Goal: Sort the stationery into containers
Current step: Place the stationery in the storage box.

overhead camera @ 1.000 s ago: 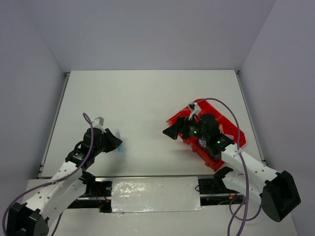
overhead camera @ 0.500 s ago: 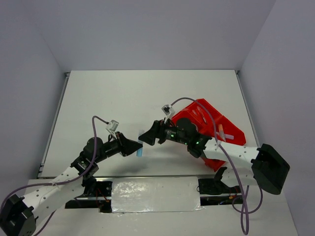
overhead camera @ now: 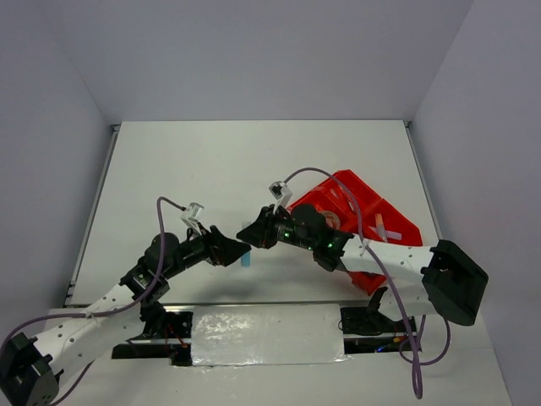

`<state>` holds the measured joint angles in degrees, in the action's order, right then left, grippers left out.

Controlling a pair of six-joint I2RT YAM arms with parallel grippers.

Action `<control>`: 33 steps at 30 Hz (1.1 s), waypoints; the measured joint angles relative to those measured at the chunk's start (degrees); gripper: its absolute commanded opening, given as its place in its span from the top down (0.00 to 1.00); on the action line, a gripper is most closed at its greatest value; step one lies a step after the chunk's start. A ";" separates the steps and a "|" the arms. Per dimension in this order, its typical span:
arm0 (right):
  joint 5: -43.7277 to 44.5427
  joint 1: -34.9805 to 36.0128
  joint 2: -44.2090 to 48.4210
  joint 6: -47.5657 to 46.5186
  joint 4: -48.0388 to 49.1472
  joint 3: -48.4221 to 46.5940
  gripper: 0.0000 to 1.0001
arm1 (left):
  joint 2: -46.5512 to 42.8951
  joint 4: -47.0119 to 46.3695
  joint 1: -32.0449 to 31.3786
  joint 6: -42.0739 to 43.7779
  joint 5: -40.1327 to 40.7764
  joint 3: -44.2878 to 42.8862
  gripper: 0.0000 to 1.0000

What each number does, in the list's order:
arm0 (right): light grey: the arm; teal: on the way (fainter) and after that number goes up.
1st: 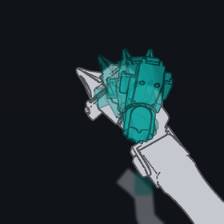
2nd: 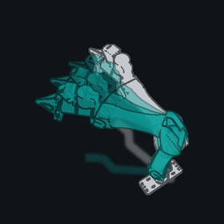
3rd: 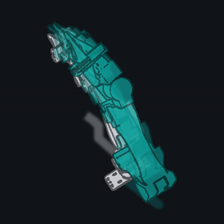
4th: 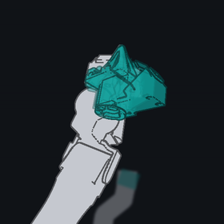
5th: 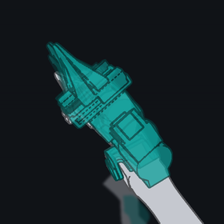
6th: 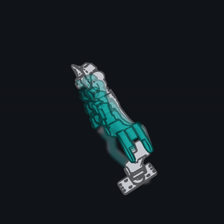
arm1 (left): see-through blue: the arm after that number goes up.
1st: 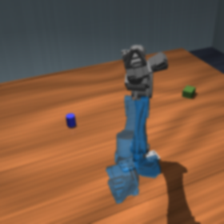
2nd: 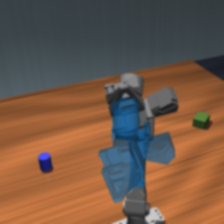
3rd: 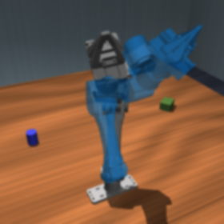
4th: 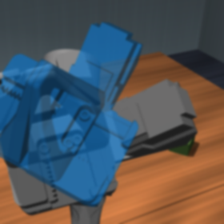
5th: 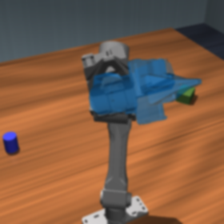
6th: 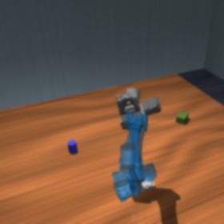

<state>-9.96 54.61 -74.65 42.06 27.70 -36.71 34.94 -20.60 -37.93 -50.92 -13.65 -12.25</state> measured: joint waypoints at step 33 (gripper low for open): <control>51.21 -51.52 9.05 -19.74 -48.54 -7.13 0.90 | -8.52 64.26 0.00 12.00 24.61 -36.11 0.01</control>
<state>41.25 3.09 -65.60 22.33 -20.84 -43.83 26.41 43.66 -37.93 -38.92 10.96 -48.36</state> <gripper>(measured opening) 0.273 0.993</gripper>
